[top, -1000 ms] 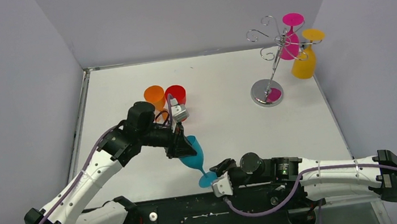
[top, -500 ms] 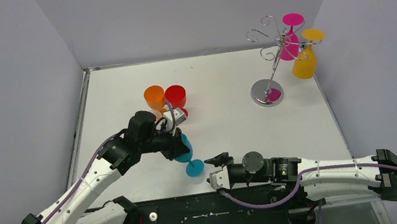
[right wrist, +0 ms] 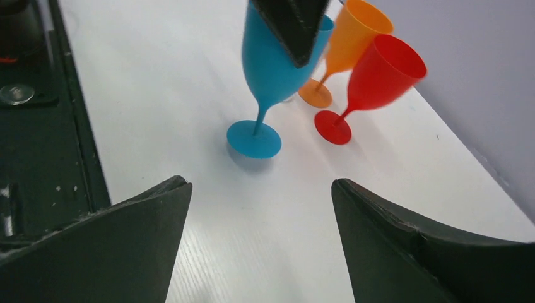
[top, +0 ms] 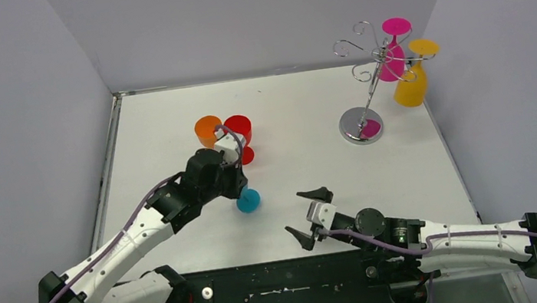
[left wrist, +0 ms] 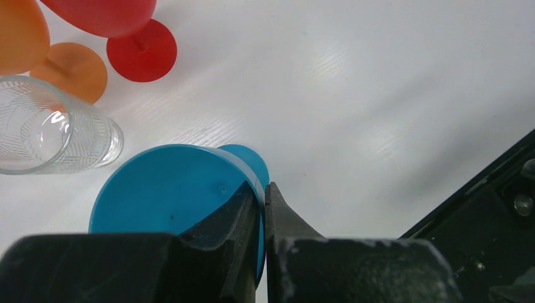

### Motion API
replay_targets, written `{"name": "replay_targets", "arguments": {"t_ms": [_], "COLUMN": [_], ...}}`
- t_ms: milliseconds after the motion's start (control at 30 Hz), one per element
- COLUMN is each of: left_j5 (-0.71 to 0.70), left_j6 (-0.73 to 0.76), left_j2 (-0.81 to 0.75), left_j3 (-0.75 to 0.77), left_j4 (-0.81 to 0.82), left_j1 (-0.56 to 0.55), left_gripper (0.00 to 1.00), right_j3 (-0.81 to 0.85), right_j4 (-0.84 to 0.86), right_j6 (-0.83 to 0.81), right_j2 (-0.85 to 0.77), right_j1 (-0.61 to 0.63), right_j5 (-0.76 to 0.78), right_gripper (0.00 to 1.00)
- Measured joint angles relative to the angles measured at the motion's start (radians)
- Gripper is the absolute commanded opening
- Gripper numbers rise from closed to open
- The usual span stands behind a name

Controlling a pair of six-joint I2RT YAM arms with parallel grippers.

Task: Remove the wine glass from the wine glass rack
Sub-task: Place the wine glass at the center of the board.

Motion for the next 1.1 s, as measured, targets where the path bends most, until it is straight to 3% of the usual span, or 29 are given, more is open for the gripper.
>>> {"name": "replay_targets", "arguments": {"t_ms": [267, 567, 800, 1100], "left_j5": [-0.186, -0.275, -0.315, -0.340], "left_j6": [0.001, 0.008, 0.010, 0.016], "left_j2": [0.164, 0.263, 0.351, 0.396], "left_j3": [0.111, 0.169, 0.231, 0.236], "left_j4": [-0.019, 0.005, 0.032, 0.055], "left_j1": [-0.067, -0.069, -0.069, -0.066], "left_gripper": [0.00, 0.00, 0.00, 0.00], "right_j3": [-0.009, 0.080, 0.134, 0.135], "right_j4": [-0.060, -0.314, -0.487, -0.510], "right_j6": [0.333, 0.732, 0.935, 0.907], "right_j2": [-0.032, 0.052, 0.040, -0.095], "right_j1": [0.000, 0.000, 0.000, 0.000], "right_j5": [0.354, 0.674, 0.773, 0.754], "right_gripper": [0.97, 1.00, 1.00, 1.00]}}
